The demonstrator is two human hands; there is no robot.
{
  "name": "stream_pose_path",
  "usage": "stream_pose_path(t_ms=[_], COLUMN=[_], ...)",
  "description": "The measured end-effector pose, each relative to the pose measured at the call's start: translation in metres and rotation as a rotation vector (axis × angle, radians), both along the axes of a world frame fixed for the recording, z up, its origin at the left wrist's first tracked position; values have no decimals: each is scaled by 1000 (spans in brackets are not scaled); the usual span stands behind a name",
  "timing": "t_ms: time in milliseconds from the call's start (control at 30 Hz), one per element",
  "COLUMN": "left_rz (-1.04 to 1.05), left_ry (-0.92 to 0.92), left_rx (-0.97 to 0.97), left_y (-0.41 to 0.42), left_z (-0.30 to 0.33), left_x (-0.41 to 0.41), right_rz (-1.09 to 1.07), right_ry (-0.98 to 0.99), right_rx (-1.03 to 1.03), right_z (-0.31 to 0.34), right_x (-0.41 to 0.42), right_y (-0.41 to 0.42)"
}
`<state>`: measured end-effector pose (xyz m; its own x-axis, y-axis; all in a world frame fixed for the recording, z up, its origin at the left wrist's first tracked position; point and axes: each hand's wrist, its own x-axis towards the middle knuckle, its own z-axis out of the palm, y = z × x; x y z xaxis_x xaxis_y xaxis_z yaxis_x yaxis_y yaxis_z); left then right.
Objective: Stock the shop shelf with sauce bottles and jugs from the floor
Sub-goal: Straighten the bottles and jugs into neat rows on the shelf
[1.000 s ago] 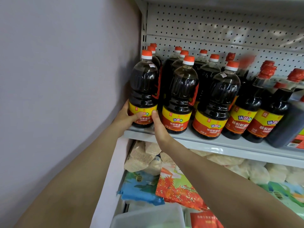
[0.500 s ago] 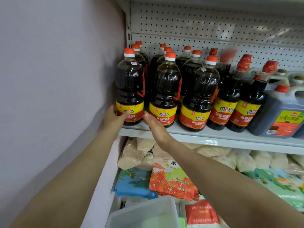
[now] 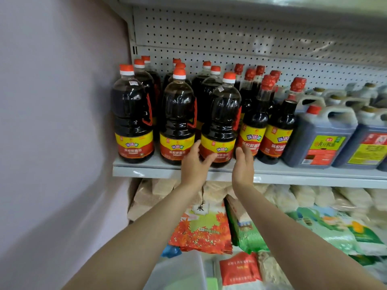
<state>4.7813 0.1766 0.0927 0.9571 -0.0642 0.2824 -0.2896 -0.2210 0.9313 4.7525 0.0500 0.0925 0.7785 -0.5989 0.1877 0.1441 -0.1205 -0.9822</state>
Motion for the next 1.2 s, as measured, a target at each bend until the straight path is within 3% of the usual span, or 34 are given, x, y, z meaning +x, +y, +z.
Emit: stream_pose_path(t_ms=[133, 500, 767, 1200], left_rz=[100, 374, 393, 336], left_ry=[7, -10, -31, 54], left_rx=[10, 84, 113, 136], left_y=[-32, -46, -42, -42], left_z=[-1, -4, 2, 9], left_x=[11, 24, 30, 16], right_rz=[265, 337, 353, 454], right_ry=[24, 29, 30, 129], right_rx=[71, 56, -8, 92], right_z=[2, 0, -3, -7], right_x=[0, -2, 10, 25], right_y=[-7, -12, -16, -29])
